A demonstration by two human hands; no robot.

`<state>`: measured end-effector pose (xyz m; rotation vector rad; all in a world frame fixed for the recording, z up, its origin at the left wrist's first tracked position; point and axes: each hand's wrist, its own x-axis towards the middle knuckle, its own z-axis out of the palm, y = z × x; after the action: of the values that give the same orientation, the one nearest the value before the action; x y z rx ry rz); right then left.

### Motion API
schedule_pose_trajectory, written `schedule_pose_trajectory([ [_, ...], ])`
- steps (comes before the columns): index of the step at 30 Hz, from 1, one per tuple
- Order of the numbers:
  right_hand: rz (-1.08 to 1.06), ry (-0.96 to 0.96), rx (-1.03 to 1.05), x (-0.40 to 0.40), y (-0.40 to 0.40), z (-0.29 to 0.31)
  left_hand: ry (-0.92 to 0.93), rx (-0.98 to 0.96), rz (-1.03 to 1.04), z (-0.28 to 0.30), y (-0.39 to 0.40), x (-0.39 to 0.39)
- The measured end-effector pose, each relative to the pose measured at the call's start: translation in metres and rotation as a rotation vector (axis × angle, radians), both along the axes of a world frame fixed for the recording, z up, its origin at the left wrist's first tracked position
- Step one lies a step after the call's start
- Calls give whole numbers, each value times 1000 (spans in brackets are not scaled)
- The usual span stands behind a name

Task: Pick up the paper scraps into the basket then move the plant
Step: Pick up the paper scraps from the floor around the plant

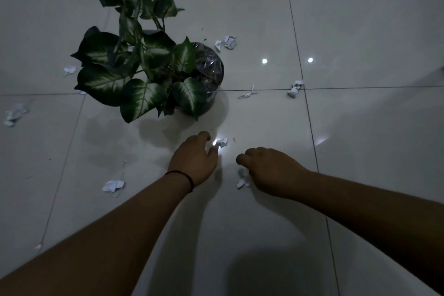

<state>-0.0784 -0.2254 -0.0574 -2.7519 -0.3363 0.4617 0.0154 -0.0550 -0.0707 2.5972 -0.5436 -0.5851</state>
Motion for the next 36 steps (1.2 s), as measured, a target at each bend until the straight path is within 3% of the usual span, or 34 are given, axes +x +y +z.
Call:
schedule_pose_trajectory([
  [3,16,-44,-18,-7,0,-10,65,100,-55,-7,-10,9],
  [11,79,-1,-176,-13,8,-30,6,304,-157,-20,-29,4],
  [18,161,-4,-126,-16,6,-36,115,197,-133,-11,-20,4],
  [26,76,120,-17,9,27,-11,231,647,-408,54,50,46],
  [30,138,91,-24,31,58,4,137,662,-243,69,111,58],
  [34,249,58,-90,51,94,13,85,435,158,57,171,46],
  [36,256,30,-64,59,109,16,137,396,188,44,188,36],
])
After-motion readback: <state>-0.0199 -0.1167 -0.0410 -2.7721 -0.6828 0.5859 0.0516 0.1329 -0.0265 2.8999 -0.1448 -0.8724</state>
